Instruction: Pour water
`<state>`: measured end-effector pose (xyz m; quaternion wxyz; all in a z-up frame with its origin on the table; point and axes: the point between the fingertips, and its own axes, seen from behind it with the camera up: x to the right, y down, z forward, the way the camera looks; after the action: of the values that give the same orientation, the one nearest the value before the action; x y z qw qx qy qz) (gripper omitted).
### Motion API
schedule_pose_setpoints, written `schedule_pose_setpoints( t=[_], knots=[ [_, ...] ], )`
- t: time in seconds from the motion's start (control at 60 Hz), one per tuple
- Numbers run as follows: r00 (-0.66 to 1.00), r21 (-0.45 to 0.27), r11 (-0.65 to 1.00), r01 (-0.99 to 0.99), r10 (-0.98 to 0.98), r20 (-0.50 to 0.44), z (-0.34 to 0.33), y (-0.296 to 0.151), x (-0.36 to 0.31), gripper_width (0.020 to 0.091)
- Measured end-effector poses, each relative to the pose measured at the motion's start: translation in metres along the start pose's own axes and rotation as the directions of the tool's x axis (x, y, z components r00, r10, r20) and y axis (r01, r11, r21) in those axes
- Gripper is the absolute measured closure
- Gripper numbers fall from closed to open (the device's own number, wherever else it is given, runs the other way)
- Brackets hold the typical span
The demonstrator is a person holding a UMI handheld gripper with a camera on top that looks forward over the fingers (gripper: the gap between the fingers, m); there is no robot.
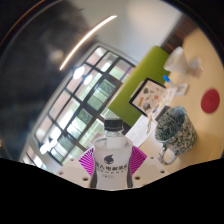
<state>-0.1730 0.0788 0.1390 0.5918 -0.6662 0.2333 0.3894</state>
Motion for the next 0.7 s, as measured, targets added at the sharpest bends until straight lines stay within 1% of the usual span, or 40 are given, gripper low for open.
schedule_pose_setpoints(
  t=[0.067,0.117,0.15,0.167,0.2,0.283,0.35,0.367,0.383,0.483,0.55,0.567,0.583,0.6,0.617,0.7],
  knots=[
    [0.969,0.006,0.969,-0.245,0.245,0.022,0.004,-0.016,0.009,0.0701],
    [0.907,0.014,0.907,-0.421,0.42,0.038,0.006,-0.027,0.014,0.0697],
    [0.852,0.018,0.852,-0.523,0.521,0.057,0.008,-0.034,0.016,0.0696],
    [0.816,0.029,0.816,-0.577,0.576,0.055,0.0,-0.034,0.003,0.0697],
    [0.75,0.015,0.752,-0.66,0.656,0.088,0.007,-0.04,0.018,0.0696],
    [0.549,-0.005,0.554,-0.833,0.827,0.122,0.011,-0.053,0.023,0.0693],
    [0.444,0.01,0.447,-0.894,0.884,0.149,0.015,-0.065,0.027,0.0689],
    [0.42,0.033,0.419,-0.907,0.897,0.138,-0.003,-0.058,0.005,0.0688],
    [0.397,0.059,0.393,-0.918,0.909,0.129,-0.003,-0.062,0.001,0.0687],
    [0.301,0.06,0.295,-0.954,0.942,0.148,-0.014,-0.065,0.006,0.0691],
    [0.29,0.059,0.284,-0.957,0.945,0.151,-0.025,-0.063,0.006,0.0688],
    [0.299,0.032,0.297,-0.954,0.942,0.156,-0.029,-0.058,0.013,0.0687],
    [0.294,0.057,0.288,-0.956,0.946,0.14,-0.028,-0.059,0.005,0.0679],
    [0.302,0.032,0.301,-0.953,0.943,0.14,-0.034,-0.051,0.005,0.068],
    [0.296,0.052,0.292,-0.955,0.947,0.123,-0.032,-0.051,-0.005,0.0679],
    [0.314,0.031,0.313,-0.949,0.944,0.105,-0.041,-0.041,-0.013,0.0678]
  ],
)
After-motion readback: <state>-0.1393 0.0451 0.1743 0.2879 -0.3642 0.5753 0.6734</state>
